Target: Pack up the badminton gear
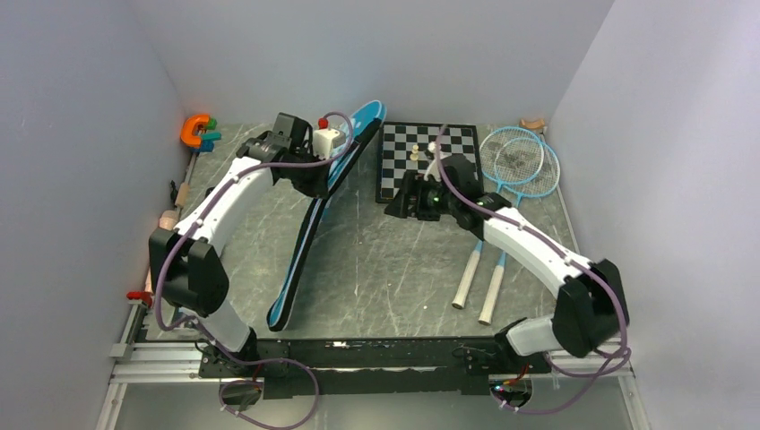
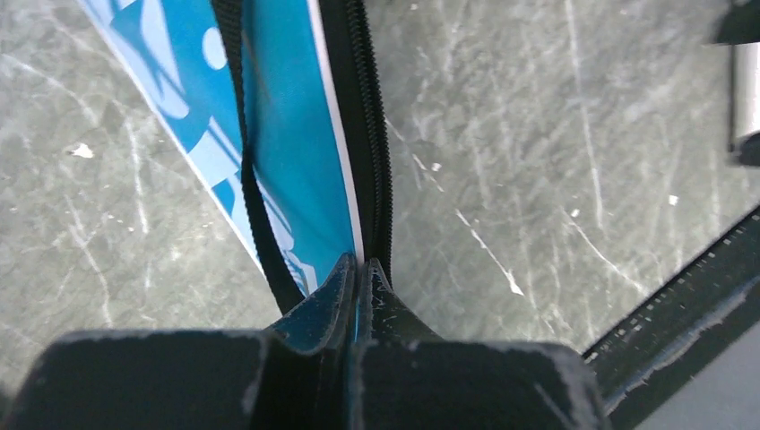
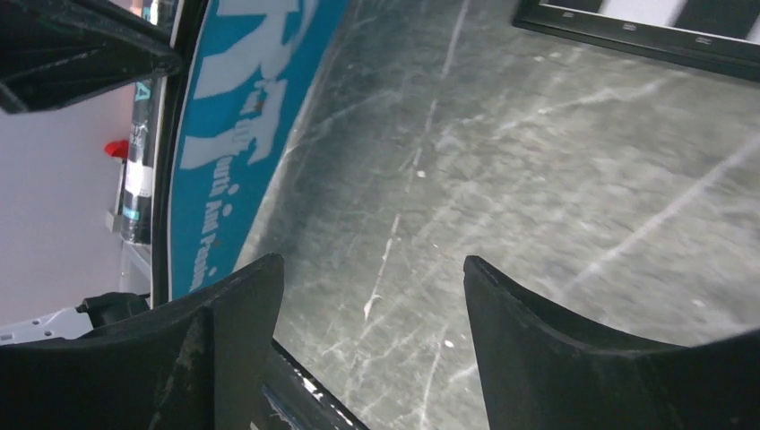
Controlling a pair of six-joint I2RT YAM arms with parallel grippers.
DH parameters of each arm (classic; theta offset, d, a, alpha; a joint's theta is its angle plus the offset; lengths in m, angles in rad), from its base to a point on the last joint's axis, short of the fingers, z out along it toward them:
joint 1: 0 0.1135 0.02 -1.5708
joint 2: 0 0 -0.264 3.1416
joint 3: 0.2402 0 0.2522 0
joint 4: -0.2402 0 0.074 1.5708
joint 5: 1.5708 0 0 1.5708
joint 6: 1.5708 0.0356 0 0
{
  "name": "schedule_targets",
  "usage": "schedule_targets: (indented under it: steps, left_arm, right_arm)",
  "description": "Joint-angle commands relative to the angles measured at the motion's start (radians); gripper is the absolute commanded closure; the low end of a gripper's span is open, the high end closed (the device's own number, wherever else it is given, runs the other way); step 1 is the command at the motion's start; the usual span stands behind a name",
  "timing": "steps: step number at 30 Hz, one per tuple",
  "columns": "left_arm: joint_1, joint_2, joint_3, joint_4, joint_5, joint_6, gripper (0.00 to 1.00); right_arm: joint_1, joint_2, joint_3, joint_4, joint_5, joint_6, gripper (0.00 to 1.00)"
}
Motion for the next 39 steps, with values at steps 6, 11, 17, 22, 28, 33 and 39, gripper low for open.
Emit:
schedule_targets:
  steps: [6, 11, 17, 22, 28, 33, 39]
  left_arm:
    - [0.012, -0.04, -0.046, -0.021, 0.164, -0.032, 1.0]
    - [0.015, -0.037, -0.052, -0.023, 0.189, -0.03, 1.0]
    - [0.02, -0.025, -0.055, -0.025, 0.232, -0.036, 1.0]
    - [0.02, -0.026, -0.062, -0.03, 0.244, -0.03, 1.0]
    - [0.02, -0.028, -0.076, -0.031, 0.247, -0.022, 1.0]
    - [0.02, -0.012, -0.077, -0.034, 0.245, -0.023, 1.0]
    - [0.02, 0.001, -0.06, -0.04, 0.259, -0.024, 1.0]
  right_arm:
    - [0.155, 0.255, 0.227, 0.172, -0.02, 0.062, 0.2]
    - [0.17, 0.325, 0.266, 0.204, -0.015, 0.085, 0.22]
    - [0.17, 0.394, 0.298, 0.221, 0.028, 0.089, 0.3]
    - [0.169, 0.427, 0.307, 0.255, 0.056, 0.113, 0.32]
    - [0.155, 0.425, 0.286, 0.305, 0.052, 0.139, 0.33]
    - [0.149, 0.404, 0.265, 0.334, 0.031, 0.142, 0.32]
    - [0.134, 0.427, 0.261, 0.343, 0.018, 0.156, 0.33]
